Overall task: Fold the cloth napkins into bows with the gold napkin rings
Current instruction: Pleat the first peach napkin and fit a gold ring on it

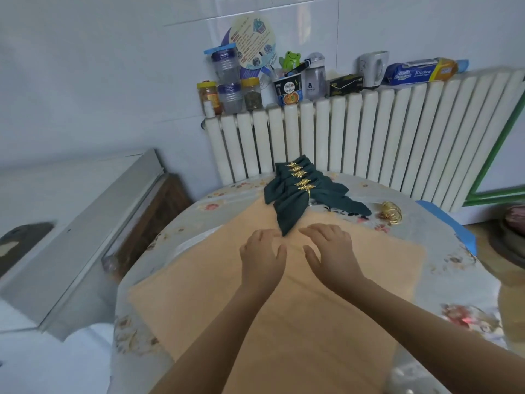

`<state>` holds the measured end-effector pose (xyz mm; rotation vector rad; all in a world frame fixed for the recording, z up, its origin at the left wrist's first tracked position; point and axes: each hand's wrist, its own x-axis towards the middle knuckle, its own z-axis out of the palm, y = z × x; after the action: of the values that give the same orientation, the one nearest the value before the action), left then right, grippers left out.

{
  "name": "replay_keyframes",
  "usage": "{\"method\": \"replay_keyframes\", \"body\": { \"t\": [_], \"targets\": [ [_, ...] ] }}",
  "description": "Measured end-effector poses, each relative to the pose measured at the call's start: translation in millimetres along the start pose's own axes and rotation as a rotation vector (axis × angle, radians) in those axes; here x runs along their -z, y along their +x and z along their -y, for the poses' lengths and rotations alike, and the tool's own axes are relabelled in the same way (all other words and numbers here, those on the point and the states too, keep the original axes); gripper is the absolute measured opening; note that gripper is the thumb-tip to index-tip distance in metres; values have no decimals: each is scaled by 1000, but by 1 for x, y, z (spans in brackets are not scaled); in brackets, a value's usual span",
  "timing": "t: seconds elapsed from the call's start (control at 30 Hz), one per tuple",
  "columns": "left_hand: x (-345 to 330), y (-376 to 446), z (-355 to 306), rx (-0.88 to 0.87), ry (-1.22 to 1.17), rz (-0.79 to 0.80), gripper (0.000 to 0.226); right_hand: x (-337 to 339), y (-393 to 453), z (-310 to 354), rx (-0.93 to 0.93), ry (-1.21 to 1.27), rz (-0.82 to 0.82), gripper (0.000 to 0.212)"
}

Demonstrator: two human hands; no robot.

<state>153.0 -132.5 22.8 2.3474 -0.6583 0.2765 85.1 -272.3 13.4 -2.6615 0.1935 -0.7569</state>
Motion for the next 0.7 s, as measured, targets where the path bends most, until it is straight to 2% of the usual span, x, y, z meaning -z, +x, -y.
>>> {"method": "replay_keyframes", "body": {
  "t": [0.1, 0.2, 0.3, 0.4, 0.47, 0.53, 0.6, 0.7],
  "targets": [
    [15, -46, 9, 6, 12, 103, 24, 10, -45, 16, 13, 26, 149, 33],
    [27, -94, 22, 6, 99, 278, 21, 10, -87, 22, 11, 64, 273, 34],
    [35, -129, 37, 49, 141, 450, 29, 8, -117, 22, -1, 51, 431, 38],
    [46, -146, 48, 49, 134, 615, 53, 14, -134, 19, 34, -35, 651, 85],
    [53, -148, 49, 1, 195, 697, 67, 25, -140, 16, 55, -71, 780, 106],
    [54, -148, 49, -15, 233, 711, 72, 32, -143, 12, 62, -65, 828, 113],
    [53, -150, 48, -4, 218, 675, 68, 32, -145, 13, 45, -55, 780, 94],
    [50, -150, 47, 12, 186, 656, 59, 28, -144, 17, 19, -7, 666, 40]
  ]
}}
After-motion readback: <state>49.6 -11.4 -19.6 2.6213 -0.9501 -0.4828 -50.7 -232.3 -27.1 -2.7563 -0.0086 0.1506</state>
